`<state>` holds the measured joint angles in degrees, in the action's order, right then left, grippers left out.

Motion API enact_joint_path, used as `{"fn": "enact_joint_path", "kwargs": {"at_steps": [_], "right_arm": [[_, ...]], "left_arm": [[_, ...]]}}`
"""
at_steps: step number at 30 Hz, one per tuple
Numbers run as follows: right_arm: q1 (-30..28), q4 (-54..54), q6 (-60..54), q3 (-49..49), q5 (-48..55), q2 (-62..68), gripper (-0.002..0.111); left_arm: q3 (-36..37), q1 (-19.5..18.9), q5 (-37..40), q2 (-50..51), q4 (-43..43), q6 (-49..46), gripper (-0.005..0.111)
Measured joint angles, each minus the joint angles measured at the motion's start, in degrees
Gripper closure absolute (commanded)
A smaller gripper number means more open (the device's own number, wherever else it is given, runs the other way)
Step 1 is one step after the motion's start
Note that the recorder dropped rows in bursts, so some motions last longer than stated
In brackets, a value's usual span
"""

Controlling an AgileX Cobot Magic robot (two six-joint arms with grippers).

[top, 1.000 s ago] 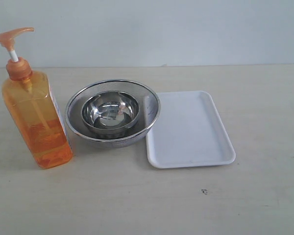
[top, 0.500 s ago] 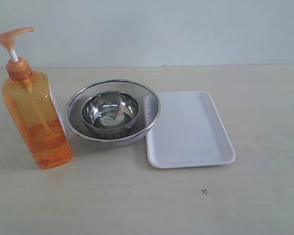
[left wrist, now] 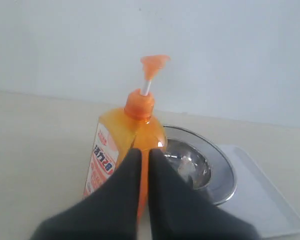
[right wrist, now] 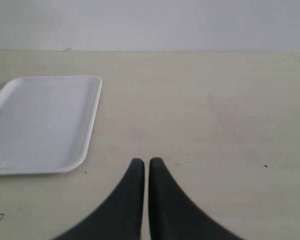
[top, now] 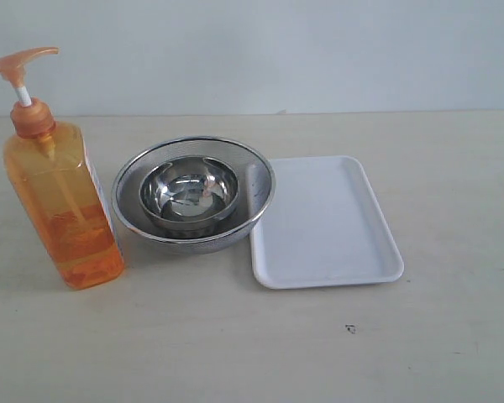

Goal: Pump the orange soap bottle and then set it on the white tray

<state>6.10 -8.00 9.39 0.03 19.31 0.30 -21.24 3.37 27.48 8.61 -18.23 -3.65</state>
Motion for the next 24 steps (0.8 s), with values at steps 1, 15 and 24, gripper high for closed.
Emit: {"fn": "enact_joint_path", "kwargs": {"at_steps": [1,15,24], "right_arm": [[0.00,0.00,0.00,0.00,0.00,0.00,0.108],[0.00,0.00,0.00,0.00,0.00,0.00,0.108],[0.00,0.00,0.00,0.00,0.00,0.00,0.108]], "left_arm": [[0.92,0.00,-0.72,-0.98,-0.53,0.00,0.102],[10.58,0.00,-15.18,-0.85,-15.56,-11.85,0.102],[10.20,0.00,-19.61,14.44,-31.00,-26.45,0.102]]}}
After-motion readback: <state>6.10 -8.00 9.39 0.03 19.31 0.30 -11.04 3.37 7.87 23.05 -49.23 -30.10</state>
